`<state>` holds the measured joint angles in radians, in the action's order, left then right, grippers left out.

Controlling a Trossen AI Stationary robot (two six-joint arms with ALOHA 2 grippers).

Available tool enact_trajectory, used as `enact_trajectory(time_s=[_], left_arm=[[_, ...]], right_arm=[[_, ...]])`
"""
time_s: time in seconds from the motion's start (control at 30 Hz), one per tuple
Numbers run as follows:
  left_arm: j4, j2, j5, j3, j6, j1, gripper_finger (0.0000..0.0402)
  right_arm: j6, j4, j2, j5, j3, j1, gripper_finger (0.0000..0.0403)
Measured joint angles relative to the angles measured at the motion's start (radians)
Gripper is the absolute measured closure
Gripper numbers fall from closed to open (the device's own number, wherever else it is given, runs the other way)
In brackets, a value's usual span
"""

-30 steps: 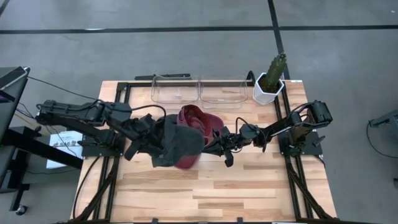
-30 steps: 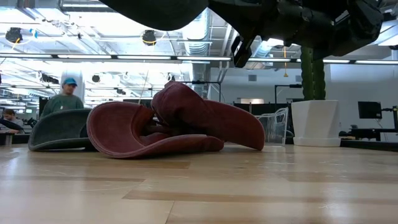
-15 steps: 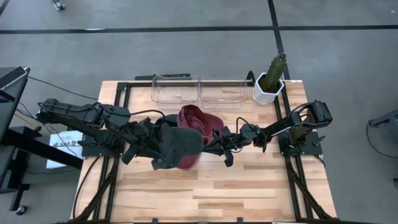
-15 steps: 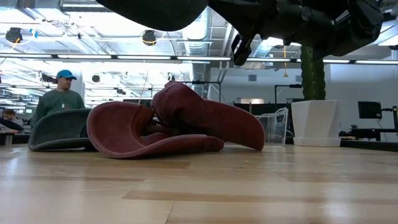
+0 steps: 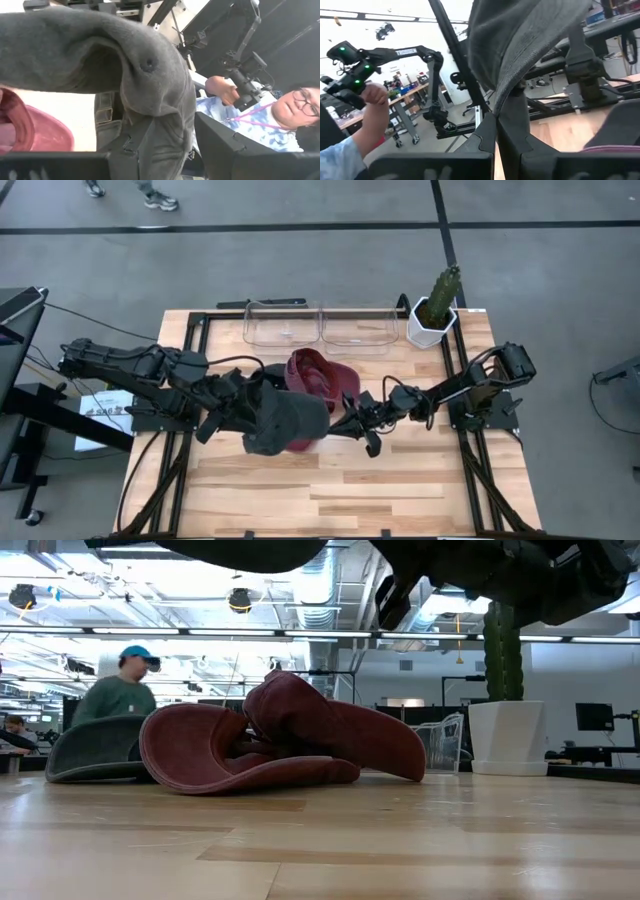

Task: Pick & Place hat
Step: Put the right black cap into the left transparent bin

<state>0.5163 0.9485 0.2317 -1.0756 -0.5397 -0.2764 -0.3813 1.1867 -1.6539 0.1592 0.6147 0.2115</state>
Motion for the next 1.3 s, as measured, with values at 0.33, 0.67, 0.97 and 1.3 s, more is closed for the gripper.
enact_trajectory(time_s=[0.33, 0.67, 0.97, 1.3], left_arm=[[0.000, 0.000, -0.023, 0.000, 0.000, 0.000, 0.0245], [0.052, 0.000, -0.092, 0.014, 0.000, 0.000, 0.0195], [0.052, 0.000, -0.090, 0.078, 0.003, 0.000, 0.0193], [0.048, 0.000, -0.104, 0.105, 0.003, 0.000, 0.0193]], right_arm=[[0.000, 0.004, 0.000, 0.002, 0.000, 0.002, 0.0402], [0.016, 0.030, 0.000, 0.025, 0.000, 0.005, 0.0402], [0.047, 0.060, 0.000, 0.049, 0.000, 0.007, 0.0402], [0.068, 0.071, 0.000, 0.062, 0.000, 0.017, 0.0403]])
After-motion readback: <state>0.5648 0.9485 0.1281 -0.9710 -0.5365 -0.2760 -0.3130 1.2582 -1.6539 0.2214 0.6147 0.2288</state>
